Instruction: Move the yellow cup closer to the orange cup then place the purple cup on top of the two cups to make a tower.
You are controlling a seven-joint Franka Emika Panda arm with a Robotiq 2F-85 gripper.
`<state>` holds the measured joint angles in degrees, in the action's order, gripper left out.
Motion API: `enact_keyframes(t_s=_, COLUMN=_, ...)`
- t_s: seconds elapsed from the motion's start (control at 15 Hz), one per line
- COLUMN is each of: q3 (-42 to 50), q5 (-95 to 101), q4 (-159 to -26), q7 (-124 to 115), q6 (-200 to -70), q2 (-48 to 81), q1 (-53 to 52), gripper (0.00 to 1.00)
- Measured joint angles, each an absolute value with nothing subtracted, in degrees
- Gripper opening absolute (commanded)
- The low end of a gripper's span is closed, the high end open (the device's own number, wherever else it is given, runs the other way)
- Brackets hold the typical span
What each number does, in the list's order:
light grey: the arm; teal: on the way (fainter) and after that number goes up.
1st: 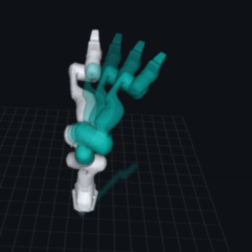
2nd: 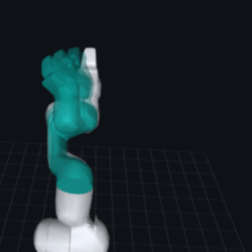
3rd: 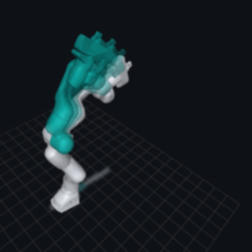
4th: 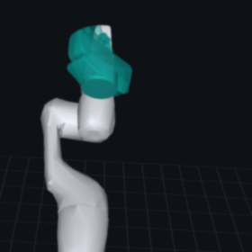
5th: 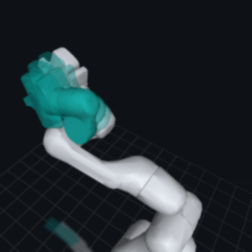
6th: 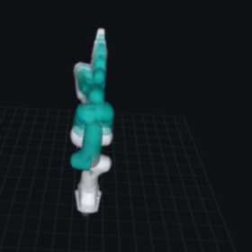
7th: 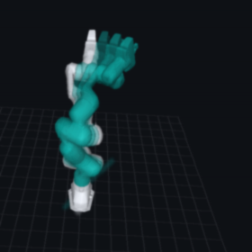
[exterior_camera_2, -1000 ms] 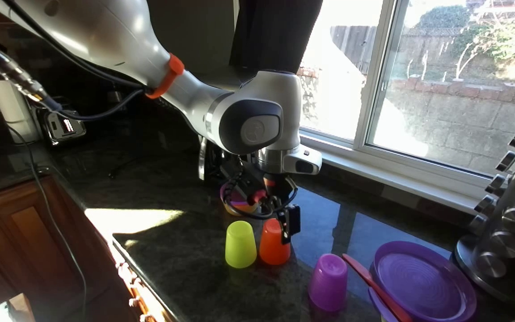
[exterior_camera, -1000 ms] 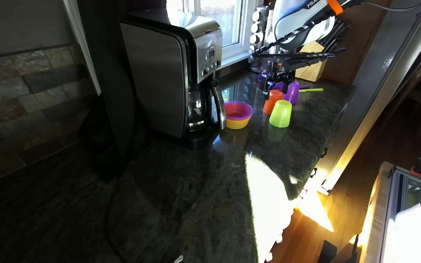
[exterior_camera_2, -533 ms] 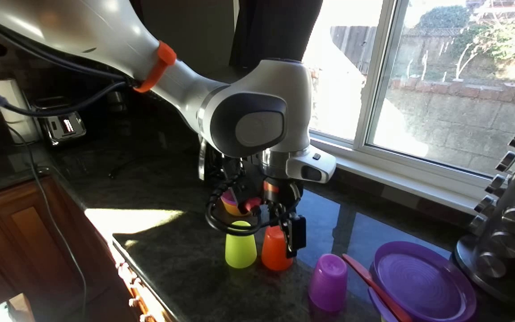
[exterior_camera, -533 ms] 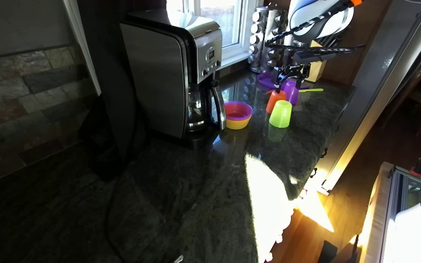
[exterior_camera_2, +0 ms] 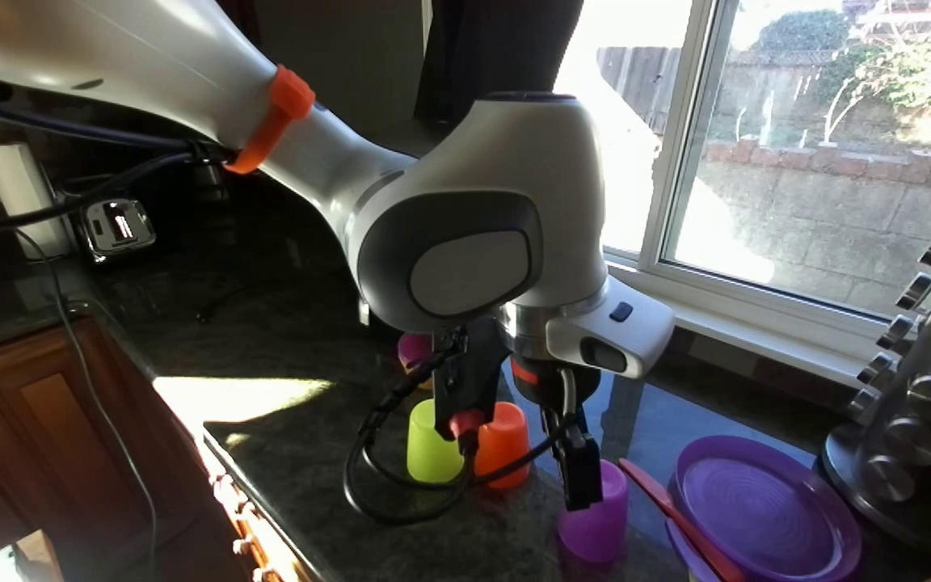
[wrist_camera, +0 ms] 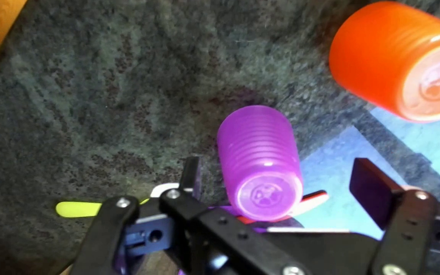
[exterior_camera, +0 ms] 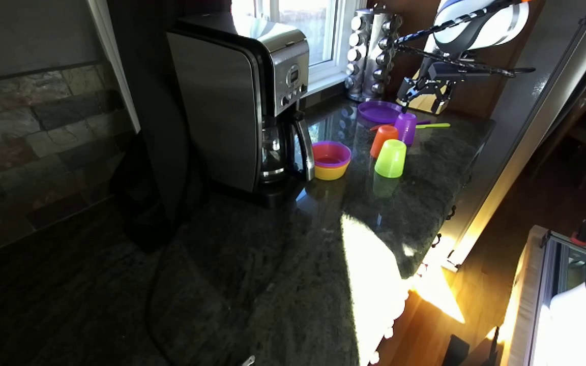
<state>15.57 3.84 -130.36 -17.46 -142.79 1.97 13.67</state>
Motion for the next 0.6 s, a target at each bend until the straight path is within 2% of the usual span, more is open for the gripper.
enact_keyframes(t_s=0.6, q3=16.1, q5=2.0, q4=-130.3, q7=-17.5, q6=-148.7, q2=4.4, q1=14.9, gripper=1.00)
